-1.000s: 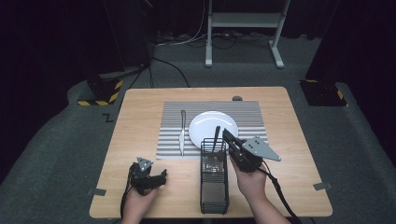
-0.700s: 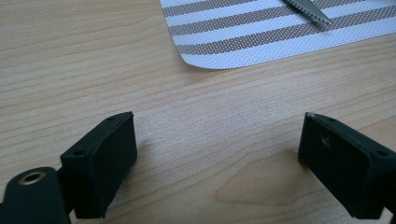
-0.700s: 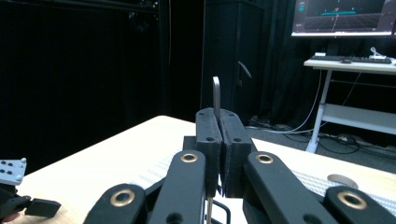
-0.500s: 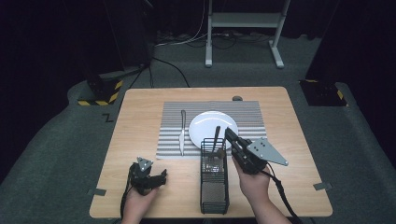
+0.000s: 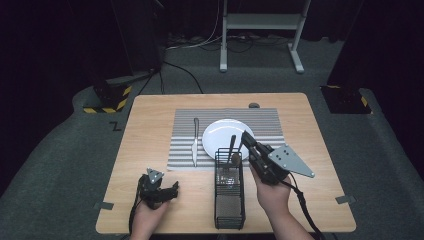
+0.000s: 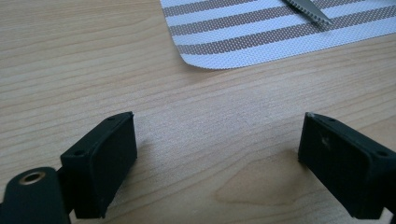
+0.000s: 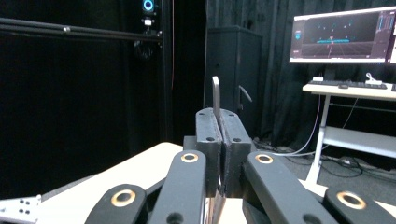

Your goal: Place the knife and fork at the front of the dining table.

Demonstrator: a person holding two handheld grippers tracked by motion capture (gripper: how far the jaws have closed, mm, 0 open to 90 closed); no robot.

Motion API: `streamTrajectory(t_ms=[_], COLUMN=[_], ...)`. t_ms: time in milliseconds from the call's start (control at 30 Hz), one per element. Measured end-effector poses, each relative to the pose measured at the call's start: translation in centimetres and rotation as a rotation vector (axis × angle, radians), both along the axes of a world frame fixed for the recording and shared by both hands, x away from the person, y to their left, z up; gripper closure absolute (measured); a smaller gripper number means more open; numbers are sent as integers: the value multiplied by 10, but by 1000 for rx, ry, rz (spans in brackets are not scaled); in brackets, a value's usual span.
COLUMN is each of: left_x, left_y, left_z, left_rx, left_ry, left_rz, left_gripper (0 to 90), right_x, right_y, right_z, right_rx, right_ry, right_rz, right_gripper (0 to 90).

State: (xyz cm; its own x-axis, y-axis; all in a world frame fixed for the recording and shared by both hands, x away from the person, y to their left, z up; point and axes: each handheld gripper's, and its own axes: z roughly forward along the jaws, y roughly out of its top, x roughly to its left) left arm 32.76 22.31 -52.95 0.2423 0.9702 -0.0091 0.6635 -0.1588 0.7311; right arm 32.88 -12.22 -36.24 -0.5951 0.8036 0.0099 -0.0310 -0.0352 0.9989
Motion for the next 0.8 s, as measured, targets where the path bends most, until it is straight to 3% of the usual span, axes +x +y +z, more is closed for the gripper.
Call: streamTrajectory(t_ms=[433, 600, 800], left_x=[0, 0, 0], left_y=[0, 0, 0], left_z=[0, 0, 0], left_rx=[-1, 1, 2], left_ry=[0, 0, 0], left_rz=[0, 0, 1], left_gripper=[114, 114, 114], right_x=[-4, -3, 1], right_y=[-29, -44, -61], right_z=[27, 25, 10], right_rx=[50, 40, 19], right_ry=[-46, -44, -12], right_rz=[-55, -96, -137], right_gripper=[883, 884, 884])
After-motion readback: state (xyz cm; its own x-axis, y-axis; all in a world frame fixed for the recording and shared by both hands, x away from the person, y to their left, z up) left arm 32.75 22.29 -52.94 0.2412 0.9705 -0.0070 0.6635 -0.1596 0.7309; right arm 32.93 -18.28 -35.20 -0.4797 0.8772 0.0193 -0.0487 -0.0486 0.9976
